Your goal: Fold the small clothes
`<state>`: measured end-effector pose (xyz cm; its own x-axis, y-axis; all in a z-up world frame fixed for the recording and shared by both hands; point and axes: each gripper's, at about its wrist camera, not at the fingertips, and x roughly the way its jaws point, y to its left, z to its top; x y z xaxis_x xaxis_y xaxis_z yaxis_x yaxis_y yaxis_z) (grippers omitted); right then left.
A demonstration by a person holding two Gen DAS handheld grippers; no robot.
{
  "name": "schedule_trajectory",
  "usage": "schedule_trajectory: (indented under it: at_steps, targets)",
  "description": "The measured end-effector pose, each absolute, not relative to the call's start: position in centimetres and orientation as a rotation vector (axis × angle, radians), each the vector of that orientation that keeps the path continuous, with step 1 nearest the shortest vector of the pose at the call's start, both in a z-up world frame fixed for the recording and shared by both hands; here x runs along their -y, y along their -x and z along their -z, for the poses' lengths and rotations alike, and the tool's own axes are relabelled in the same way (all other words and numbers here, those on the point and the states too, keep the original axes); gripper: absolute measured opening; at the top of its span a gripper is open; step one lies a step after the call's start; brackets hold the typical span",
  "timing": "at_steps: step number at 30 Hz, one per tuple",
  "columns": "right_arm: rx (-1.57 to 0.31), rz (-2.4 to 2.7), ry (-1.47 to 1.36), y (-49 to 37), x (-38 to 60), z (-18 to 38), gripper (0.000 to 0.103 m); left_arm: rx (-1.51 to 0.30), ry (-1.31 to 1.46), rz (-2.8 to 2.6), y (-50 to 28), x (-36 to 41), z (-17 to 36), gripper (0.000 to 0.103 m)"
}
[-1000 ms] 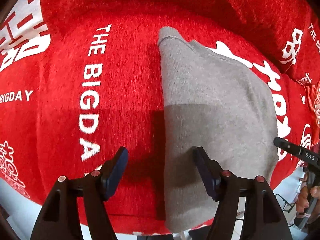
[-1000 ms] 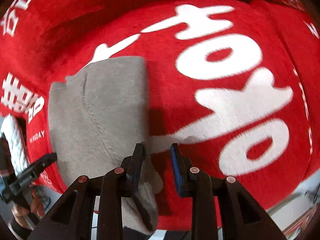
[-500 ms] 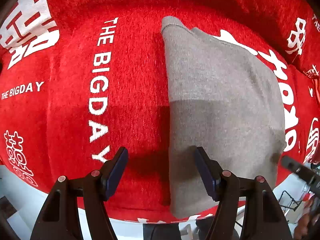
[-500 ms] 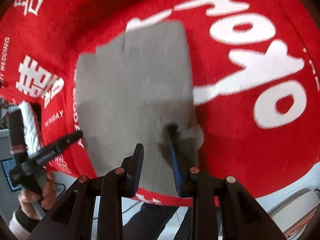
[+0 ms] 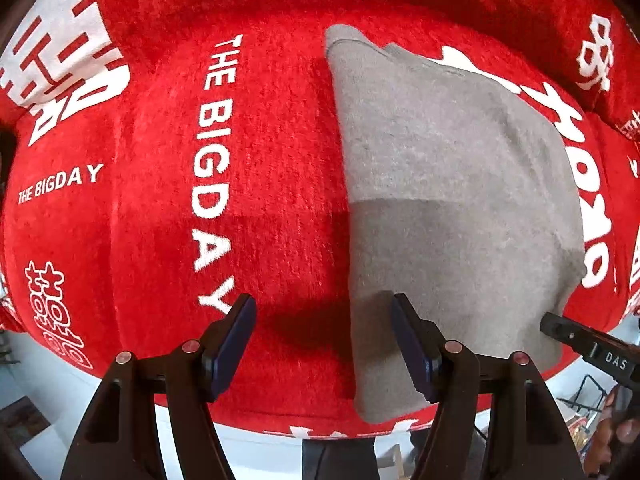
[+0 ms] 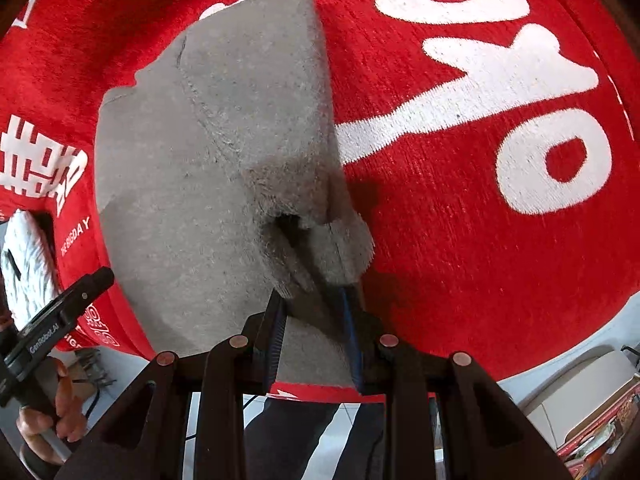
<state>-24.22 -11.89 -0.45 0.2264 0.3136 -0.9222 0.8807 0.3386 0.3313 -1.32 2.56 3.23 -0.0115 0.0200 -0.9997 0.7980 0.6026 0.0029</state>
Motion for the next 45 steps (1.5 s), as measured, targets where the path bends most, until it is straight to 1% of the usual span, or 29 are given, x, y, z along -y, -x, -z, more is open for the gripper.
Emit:
schedule_trajectory:
  at_steps: [4, 6, 11, 13, 14, 15, 17, 18, 19, 21, 23, 25, 26, 29, 32, 34, 45]
  targets:
    - [-1.341, 0.568, -1.209, 24.2, 11.7, -0.1, 0.029, -1.454, -0.759, 0.719, 2.0, -2.6, -3.6, 0.07]
    - [-1.343, 0.565, -1.213, 24.2, 11.6, -0.4, 0.032, -1.462, -0.759, 0.713, 2.2, -2.6, -3.6, 0.07]
    - [-1.339, 0.575, -1.207, 24.0, 12.0, -1.6, 0.032, -1.49, -0.747, 0.704, 2.5, -2.8, -3.8, 0.071]
    - [-1.345, 0.582, -1.186, 23.7, 12.1, -2.1, 0.032, -1.487, -0.743, 0.702, 2.7, -2.8, -4.2, 0.101]
    - [-1.35, 0.581, -1.169, 23.4, 12.1, -2.5, 0.032, -1.474, -0.738, 0.697, 2.8, -2.8, -4.6, 0.102]
    - [-1.355, 0.578, -1.152, 23.2, 12.2, -2.9, 0.032, -1.458, -0.74, 0.696, 2.9, -2.8, -5.0, 0.102]
    - [-1.366, 0.572, -1.119, 22.5, 12.2, -3.5, 0.038, -1.461, -0.745, 0.698, 3.0, -2.7, -5.2, 0.102]
    - [-1.37, 0.572, -1.103, 22.3, 12.2, -3.8, 0.049, -1.463, -0.743, 0.694, 2.9, -2.7, -5.4, 0.102]
    - [-1.371, 0.575, -1.088, 22.1, 12.2, -4.1, 0.054, -1.462, -0.74, 0.693, 2.9, -2.6, -5.7, 0.102]
    - [-1.365, 0.584, -1.051, 21.7, 12.2, -5.0, 0.056, -1.444, -0.742, 0.686, 2.8, -2.5, -6.4, 0.102]
    - [-1.369, 0.595, -1.019, 21.3, 12.1, -5.8, 0.066, -1.417, -0.746, 0.67, 2.7, -2.3, -7.2, 0.102]
    - [-1.369, 0.599, -1.003, 21.0, 12.2, -6.3, 0.078, -1.393, -0.745, 0.652, 2.4, -2.1, -8.2, 0.102]
    - [-1.364, 0.599, -1.0, 20.9, 12.3, -6.7, 0.081, -1.388, -0.729, 0.654, 2.2, -2.1, -8.8, 0.102]
    - [-1.361, 0.605, -0.989, 20.9, 12.7, -7.6, 0.081, -1.399, -0.702, 0.645, 1.8, -2.0, -9.7, 0.102]
    - [-1.36, 0.617, -0.972, 20.8, 12.9, -8.5, 0.089, -1.397, -0.739, 0.644, 2.1, -1.6, -10.2, 0.102]
    - [-1.36, 0.631, -0.958, 20.7, 12.9, -9.1, 0.103, -1.379, -0.76, 0.652, 2.6, -1.5, -10.9, 0.102]
    - [-1.309, 0.713, -0.852, 21.0, 12.7, -13.3, 0.103, -1.389, -0.747, 0.656, 3.6, -2.0, -13.5, 0.102]
